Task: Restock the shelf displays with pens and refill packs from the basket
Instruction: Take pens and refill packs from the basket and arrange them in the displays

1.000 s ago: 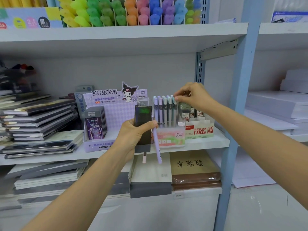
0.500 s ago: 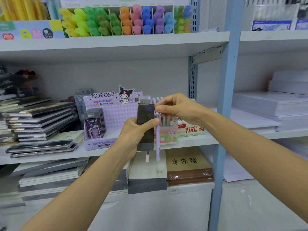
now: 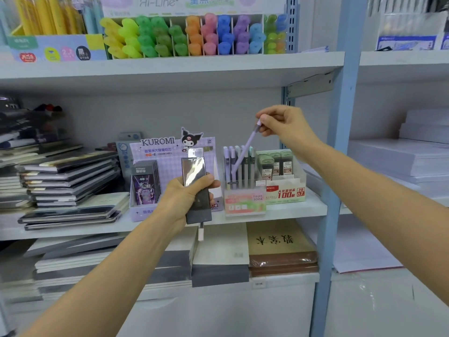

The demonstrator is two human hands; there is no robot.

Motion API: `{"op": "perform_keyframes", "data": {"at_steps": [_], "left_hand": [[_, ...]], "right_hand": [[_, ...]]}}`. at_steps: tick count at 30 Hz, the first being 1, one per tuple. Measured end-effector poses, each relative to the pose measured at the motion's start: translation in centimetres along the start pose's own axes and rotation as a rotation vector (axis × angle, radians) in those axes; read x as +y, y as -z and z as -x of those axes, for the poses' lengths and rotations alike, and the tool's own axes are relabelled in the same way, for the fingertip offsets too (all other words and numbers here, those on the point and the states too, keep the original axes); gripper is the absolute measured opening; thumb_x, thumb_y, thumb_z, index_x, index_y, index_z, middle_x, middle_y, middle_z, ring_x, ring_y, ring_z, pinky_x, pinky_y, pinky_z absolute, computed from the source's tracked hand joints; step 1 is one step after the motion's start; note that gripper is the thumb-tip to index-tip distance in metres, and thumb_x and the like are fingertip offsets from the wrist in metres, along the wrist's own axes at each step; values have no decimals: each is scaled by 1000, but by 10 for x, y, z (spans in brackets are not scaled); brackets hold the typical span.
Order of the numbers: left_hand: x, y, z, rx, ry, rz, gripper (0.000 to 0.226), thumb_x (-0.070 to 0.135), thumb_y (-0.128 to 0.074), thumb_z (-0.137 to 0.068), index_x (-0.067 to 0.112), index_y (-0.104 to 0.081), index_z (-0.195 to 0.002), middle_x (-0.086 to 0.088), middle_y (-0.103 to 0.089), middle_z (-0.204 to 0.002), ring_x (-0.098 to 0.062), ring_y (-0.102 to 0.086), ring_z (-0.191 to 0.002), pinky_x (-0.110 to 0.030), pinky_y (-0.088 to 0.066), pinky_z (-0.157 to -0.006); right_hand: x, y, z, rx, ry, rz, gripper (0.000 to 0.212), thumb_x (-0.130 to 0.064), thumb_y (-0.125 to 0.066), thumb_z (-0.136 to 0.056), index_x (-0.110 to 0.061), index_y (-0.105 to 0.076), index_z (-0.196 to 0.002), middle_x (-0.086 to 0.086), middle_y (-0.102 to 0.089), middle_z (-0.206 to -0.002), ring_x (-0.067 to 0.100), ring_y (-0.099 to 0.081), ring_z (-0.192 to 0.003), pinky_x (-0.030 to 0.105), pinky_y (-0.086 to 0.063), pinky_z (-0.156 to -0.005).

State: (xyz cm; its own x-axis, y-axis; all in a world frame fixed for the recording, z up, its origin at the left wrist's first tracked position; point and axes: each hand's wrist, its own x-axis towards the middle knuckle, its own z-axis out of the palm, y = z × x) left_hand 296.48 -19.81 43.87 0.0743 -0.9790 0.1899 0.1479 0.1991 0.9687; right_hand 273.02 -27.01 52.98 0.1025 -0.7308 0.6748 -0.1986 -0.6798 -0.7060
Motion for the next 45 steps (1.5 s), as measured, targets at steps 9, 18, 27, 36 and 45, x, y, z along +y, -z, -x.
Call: {"op": "perform_keyframes", "data": {"at_steps": [9, 18, 27, 36, 45], "left_hand": [[-11, 12, -8, -38, 6, -11, 25, 24, -75, -82, 10, -66, -102, -7, -76, -94, -15, -65, -57, -27, -56, -59], [-14, 3, -13, -40, 18, 15, 19, 21, -73, -85, 10, -67, -99, -6, -77, -91, -14, -65, -55, -25, -56, -56], [-14, 4, -9, -49, 25, 28, 23, 21, -73, -84, 9, -66, -101, -7, -77, -91, -14, -66, -55, -24, -55, -55], [-5, -8, 7, -225, -3, -5, 27, 23, -69, -87, 9, -65, -109, -10, -75, -101, -13, -66, -63, -24, -55, -61], [0, -30, 21, -250, -31, -16, 23, 24, -66, -89, 12, -68, -108, -12, -75, -98, -19, -73, -76, -26, -57, -61]], "right_hand": [[28, -41, 7, -181, 19, 266, 11, -6, -59, -94, -10, -67, -99, 3, -69, -83, 1, -65, -66, 12, -52, -67], [28, -54, -2, -167, 89, 406, 15, -19, -71, -87, -13, -67, -101, 3, -69, -79, 10, -64, -67, 21, -56, -66], [39, -67, -2, -119, 49, 515, 17, -28, -74, -84, -13, -74, -90, -1, -71, -80, 6, -64, -72, 30, -56, -75], [-1, -52, 37, -380, -90, 15, 25, -31, -58, -95, -13, -69, -109, 0, -72, -89, 6, -59, -62, 16, -47, -52], [-4, -38, 54, -548, -176, -162, 23, -22, -58, -96, -4, -63, -109, 4, -65, -80, 10, -62, -69, 22, -53, -66]]}}
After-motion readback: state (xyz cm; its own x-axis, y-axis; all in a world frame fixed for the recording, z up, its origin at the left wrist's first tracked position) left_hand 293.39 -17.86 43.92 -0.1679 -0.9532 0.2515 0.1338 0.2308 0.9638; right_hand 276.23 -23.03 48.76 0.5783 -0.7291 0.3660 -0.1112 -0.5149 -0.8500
